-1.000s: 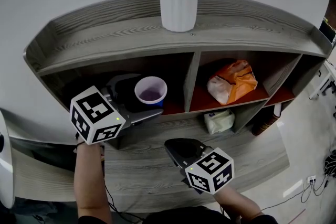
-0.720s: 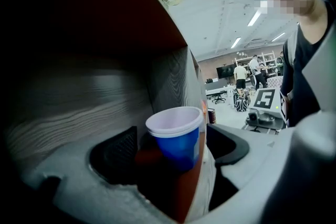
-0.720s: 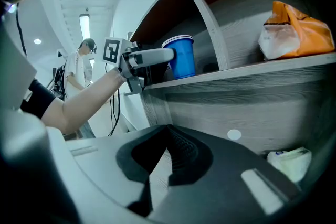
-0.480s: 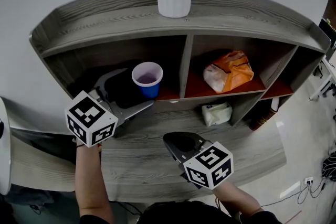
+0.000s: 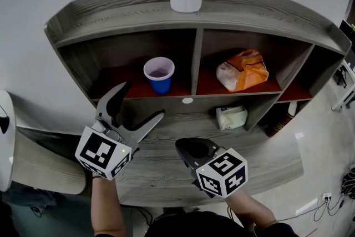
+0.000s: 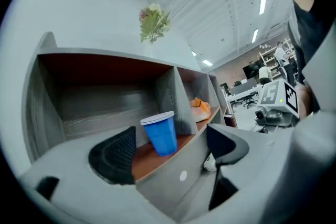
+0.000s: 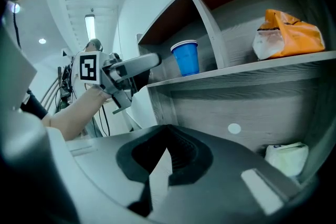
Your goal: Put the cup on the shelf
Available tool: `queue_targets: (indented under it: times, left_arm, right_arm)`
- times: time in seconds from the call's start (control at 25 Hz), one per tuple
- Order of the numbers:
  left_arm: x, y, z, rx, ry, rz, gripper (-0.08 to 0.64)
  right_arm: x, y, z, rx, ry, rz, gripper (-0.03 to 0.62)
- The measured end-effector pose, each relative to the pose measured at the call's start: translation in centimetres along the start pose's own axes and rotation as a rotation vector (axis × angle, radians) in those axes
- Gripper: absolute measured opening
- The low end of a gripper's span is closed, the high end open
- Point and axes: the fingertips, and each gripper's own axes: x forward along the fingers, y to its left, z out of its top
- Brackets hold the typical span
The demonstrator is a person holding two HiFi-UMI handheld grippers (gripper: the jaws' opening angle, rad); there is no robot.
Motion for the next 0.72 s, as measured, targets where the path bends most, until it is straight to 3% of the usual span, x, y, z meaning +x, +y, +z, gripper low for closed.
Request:
queue_targets:
  times: [0.12, 0.24, 0.36, 0.64, 0.72]
  left_arm:
    - [-1.4, -2.2, 0.2, -0.017, -0.044, 0.036, 0.413]
    - [-2.3, -3.9, 0.4, -0.061, -0.082, 0.081, 0.347]
    - [-2.7, -5.7, -0.3, -0.128, -0.078, 0.071, 0.327]
    - [-4.4, -9.3, -2.5, -0.264, -0.071, 0.069, 0.136]
    - [-4.5, -10.4, -3.4, -0.309, -0.055, 0.057, 0.118]
  right_arm:
    - [-0.4, 0.3, -0.5, -0.006, 0.003, 0.004, 0.0]
    - [-0.6, 0.7, -0.6, -0.023, -0.003, 0.005, 0.0]
    - [-0.9, 1.2, -0.9, -0.046, -0.012, 0.006, 0.0]
    - [-1.5, 2.4, -1.9, -0.08, -0.023, 0.007, 0.0]
    - [-1.9, 2.5, -2.2, -0.106, -0.022, -0.006, 0.0]
